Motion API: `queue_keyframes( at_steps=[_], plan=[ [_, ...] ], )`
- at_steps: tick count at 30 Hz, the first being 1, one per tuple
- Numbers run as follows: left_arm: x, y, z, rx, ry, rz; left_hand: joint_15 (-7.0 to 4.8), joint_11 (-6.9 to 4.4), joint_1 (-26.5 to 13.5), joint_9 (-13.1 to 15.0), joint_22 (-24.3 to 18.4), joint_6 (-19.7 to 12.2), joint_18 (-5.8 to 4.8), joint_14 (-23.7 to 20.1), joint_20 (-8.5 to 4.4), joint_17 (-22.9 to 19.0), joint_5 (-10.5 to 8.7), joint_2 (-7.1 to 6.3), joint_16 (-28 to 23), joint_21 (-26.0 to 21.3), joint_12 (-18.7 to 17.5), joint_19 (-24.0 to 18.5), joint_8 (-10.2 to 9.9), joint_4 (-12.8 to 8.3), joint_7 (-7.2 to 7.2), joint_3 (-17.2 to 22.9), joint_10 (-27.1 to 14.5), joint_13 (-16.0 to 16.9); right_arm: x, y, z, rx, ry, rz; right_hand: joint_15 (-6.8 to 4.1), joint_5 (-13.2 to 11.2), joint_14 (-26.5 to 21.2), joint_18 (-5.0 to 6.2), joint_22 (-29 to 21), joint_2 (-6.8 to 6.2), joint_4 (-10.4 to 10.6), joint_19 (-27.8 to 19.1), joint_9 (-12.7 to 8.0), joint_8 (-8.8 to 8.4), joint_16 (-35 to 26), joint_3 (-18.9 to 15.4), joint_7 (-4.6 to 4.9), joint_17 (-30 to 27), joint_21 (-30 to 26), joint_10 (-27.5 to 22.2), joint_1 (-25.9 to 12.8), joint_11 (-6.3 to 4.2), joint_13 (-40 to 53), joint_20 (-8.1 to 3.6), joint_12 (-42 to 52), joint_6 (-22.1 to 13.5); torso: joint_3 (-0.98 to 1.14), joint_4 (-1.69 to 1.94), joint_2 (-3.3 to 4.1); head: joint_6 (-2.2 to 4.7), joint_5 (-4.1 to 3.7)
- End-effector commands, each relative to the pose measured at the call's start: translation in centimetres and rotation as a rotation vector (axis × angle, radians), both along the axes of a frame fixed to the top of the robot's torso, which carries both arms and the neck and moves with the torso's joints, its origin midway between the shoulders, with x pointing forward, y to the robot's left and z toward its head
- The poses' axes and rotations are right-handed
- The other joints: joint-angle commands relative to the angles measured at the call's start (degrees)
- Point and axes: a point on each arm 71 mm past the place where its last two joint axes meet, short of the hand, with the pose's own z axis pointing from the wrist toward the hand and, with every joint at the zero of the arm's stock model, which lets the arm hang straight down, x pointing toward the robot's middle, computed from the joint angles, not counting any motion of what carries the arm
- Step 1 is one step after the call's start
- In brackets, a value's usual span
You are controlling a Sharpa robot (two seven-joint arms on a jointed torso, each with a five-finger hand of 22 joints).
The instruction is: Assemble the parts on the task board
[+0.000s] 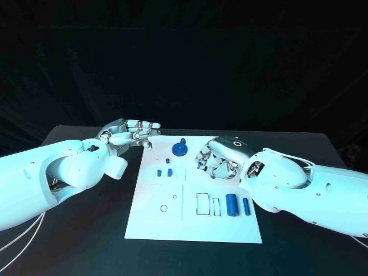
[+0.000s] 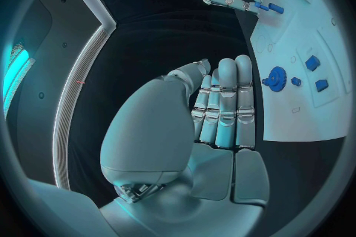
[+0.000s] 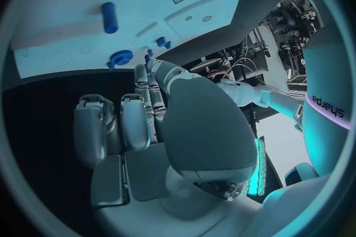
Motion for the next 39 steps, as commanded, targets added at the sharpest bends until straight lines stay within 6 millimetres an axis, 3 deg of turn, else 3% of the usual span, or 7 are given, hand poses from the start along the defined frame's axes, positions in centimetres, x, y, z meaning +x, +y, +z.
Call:
queue_keyframes(
  at_steps=[1, 7, 15, 21, 39],
  plan=[
    [0.0, -0.5, 0.0, -0.008, -0.006, -0.011, 0.01, 0.09, 0.26, -0.06, -0.07, -0.35, 0.78, -0.27, -0.01, -0.11, 0.10, 0.50, -0.34, -0.26, 0.21, -0.38, -0.20, -0.27, -0.09, 0.02, -0.37, 0.06, -0.8, 1.4, -0.4, 0.004, -0.007, 0.055, -0.25, 0.05, 2.40, -0.45, 11.58, -0.01, -0.02, 1.83, 0.05, 0.01, 0.30, 0.35, 0.07, 0.06, 0.19, 0.38, -0.45, -0.01, -0.04, -0.37, -0.32, 0.41, -0.05, 0.09, -0.02, -0.40, 1.17],
    [-0.1, -1.0, 0.0, -0.014, -0.009, -0.016, 0.05, 0.11, 0.11, -0.07, -0.10, -0.33, 0.76, -0.31, 0.02, -0.19, 0.07, 0.52, -0.38, -0.31, 0.29, -0.40, -0.17, -0.22, -0.06, -0.12, -0.36, 0.08, -1.5, 3.5, -1.9, -0.005, 0.022, 0.102, -0.25, 0.18, 2.41, -0.44, 11.58, 0.02, -0.17, 1.80, 0.07, -0.02, 0.34, 0.51, 0.09, 0.08, 0.14, 0.41, -0.54, 0.00, -0.05, -0.37, -0.38, 0.41, -0.12, 0.16, 0.10, -0.96, 2.12],
    [0.0, -1.4, 0.0, -0.018, -0.010, -0.020, 0.07, 0.11, 0.03, -0.07, -0.12, -0.30, 0.76, -0.33, 0.04, -0.23, 0.07, 0.55, -0.39, -0.34, 0.35, -0.41, -0.14, -0.19, -0.07, -0.20, -0.34, 0.09, -2.0, 5.1, -3.9, -0.020, 0.062, 0.129, -0.25, 0.28, 2.41, -0.43, 11.57, 0.05, -0.28, 1.79, 0.07, -0.05, 0.36, 0.62, 0.12, 0.08, 0.11, 0.41, -0.62, 0.02, -0.07, -0.37, -0.44, 0.39, -0.11, -0.03, 0.00, -1.72, 3.31],
    [0.0, -1.8, 0.0, -0.020, -0.010, -0.027, 0.07, 0.11, 0.03, -0.07, -0.12, -0.30, 0.76, -0.33, 0.04, -0.23, 0.07, 0.55, -0.39, -0.34, 0.35, -0.41, -0.14, -0.19, -0.07, -0.20, -0.34, 0.09, -2.2, 5.9, -5.5, -0.042, 0.085, 0.132, -0.23, 0.35, 2.41, -0.43, 11.58, 0.06, -0.37, 1.78, 0.08, -0.09, 0.38, 0.69, 0.16, 0.08, 0.09, 0.40, -0.75, 0.05, -0.09, -0.36, -0.50, 0.35, -0.06, 0.14, 0.03, -2.22, 3.98],
    [-0.1, -2.0, 0.0, -0.021, -0.005, -0.035, 0.08, 0.10, -0.02, -0.06, -0.14, -0.26, 0.76, -0.34, 0.06, -0.28, 0.07, 0.58, -0.40, -0.38, 0.42, -0.43, -0.10, -0.18, -0.10, -0.28, -0.31, 0.11, -2.2, 6.4, -6.8, -0.072, 0.103, 0.134, -0.22, 0.38, 2.42, -0.44, 11.59, 0.06, -0.40, 1.80, 0.08, -0.11, 0.41, 0.72, 0.17, 0.13, 0.12, 0.40, -0.81, 0.06, -0.09, -0.36, -0.52, 0.33, -0.02, 0.00, 0.07, -2.97, 4.69]
  ],
)
